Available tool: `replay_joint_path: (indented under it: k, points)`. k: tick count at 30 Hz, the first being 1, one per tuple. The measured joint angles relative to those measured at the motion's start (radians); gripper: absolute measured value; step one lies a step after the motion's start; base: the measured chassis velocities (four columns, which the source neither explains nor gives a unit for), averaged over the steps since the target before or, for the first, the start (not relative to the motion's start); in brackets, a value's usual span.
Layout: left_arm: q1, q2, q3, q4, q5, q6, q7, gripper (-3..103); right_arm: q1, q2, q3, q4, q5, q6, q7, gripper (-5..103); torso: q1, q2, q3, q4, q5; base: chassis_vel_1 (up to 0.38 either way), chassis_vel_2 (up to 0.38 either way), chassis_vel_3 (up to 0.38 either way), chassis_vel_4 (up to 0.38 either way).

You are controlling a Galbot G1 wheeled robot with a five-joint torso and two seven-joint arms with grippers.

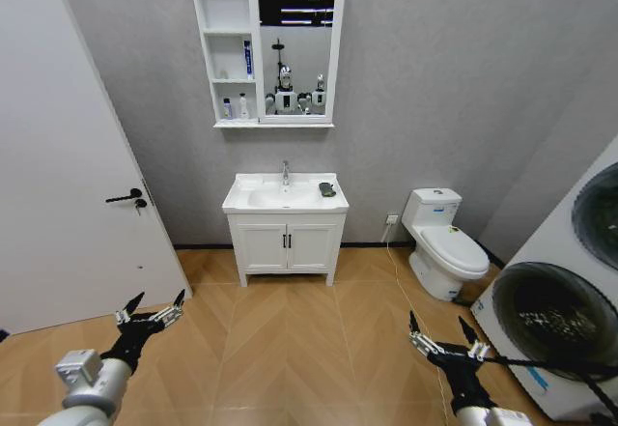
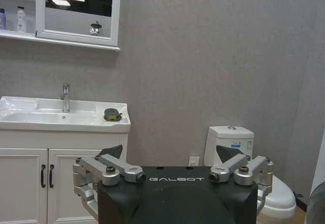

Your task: Move facial cleanser and shampoo from washbasin to cabinet, then wipe washbasin with towel.

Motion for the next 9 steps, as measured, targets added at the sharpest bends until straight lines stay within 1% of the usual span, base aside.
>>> replay_joint_path:
  k: [9]
  points:
    - [0.000,0.000,0.000,0.000,0.000,0.000,0.000,100,0.000,0.000,0.000,0.000,0.000,0.000,0.000,100,0.000,0.000,0.000,0.0000,0.0000,0.000,0.000,0.000,0.000]
